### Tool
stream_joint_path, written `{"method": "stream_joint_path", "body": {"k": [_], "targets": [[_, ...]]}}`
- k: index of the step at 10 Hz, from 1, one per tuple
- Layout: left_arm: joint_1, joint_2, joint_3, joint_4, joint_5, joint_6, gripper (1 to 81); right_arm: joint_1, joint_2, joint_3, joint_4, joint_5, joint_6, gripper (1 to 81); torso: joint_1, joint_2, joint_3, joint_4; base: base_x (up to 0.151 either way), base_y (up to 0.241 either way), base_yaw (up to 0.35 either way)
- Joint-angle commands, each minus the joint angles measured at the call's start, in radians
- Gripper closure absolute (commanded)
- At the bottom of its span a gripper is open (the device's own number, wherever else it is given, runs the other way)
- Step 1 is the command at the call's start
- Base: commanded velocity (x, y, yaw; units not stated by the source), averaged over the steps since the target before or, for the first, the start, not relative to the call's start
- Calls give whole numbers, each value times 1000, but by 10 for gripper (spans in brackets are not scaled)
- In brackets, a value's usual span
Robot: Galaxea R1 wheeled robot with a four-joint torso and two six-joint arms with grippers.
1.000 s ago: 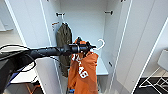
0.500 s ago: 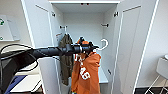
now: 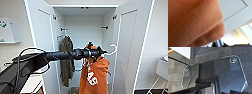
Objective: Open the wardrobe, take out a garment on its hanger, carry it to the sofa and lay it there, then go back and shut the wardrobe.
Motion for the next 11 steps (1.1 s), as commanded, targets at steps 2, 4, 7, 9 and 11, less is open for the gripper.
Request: {"method": "stream_joint_path", "body": {"k": [2,4,7,9,11], "targets": [[-115,110,-80,134,-37,49,811,56,10,8,7,-47,-1,10,0,0,0,0,0,0,0],[-106,117,-68,136,-38,49,811,56,10,8,7,-47,-1,10,0,0,0,0,0,0,0],[-100,125,-62,136,-40,49,811,56,9,13,4,-47,-2,10,0,0,-94,0,0,0,0],[-98,123,-62,136,-52,50,811,56,9,13,4,-47,-2,10,-1,-1,-110,0,0,0,0],[-98,120,-62,136,-60,49,811,54,9,13,5,-47,-2,10,0,0,-86,0,0,0,0]]}}
